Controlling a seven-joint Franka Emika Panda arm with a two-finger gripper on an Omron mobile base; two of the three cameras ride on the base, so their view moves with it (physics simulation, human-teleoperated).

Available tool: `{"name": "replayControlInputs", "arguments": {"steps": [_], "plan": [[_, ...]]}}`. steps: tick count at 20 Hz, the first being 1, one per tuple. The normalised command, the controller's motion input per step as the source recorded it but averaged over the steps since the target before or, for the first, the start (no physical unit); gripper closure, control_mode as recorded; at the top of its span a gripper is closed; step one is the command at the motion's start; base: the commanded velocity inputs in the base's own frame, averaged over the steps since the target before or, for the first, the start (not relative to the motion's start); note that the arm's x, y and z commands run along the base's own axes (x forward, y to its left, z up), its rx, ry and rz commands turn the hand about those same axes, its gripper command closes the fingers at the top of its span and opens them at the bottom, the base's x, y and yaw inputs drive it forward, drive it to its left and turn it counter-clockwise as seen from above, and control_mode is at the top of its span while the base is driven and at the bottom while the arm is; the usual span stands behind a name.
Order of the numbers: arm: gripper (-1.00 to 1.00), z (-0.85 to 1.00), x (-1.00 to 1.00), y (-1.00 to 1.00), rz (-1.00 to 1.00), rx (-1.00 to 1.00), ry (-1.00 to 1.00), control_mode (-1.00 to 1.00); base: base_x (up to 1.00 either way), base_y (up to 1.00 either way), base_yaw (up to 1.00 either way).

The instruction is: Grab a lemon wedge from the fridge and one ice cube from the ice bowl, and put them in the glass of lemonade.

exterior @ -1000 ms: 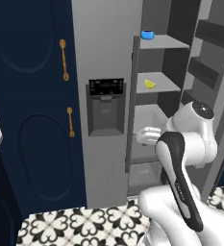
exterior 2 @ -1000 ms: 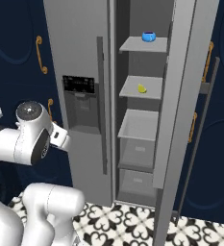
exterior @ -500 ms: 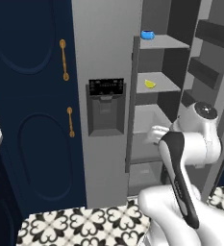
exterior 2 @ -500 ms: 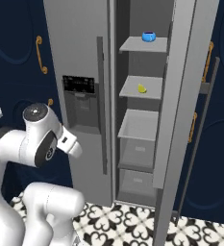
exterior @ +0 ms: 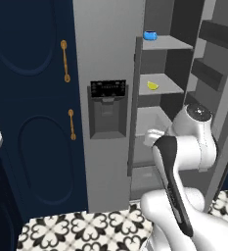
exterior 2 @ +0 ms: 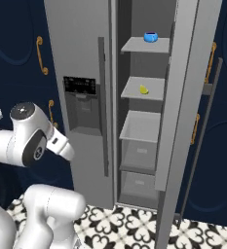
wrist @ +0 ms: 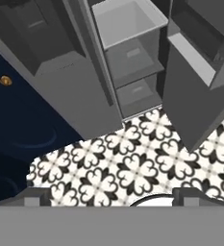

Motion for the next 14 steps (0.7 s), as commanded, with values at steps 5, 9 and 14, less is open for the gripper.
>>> {"name": "replayControlInputs", "arguments": {"steps": [5,9,14], "plan": [[-1.00,-0.15,-0.02,0.50,0.00,-0.07,0.00,-1.00,0.00,0.00,0.00],[-1.00,0.00,0.00,0.00,0.00,0.00,0.00,1.00,-0.21,-0.21,0.00],[-1.00,0.00,0.00,0.00,0.00,0.00,0.00,1.00,-0.02,-0.84,-0.01]]}}
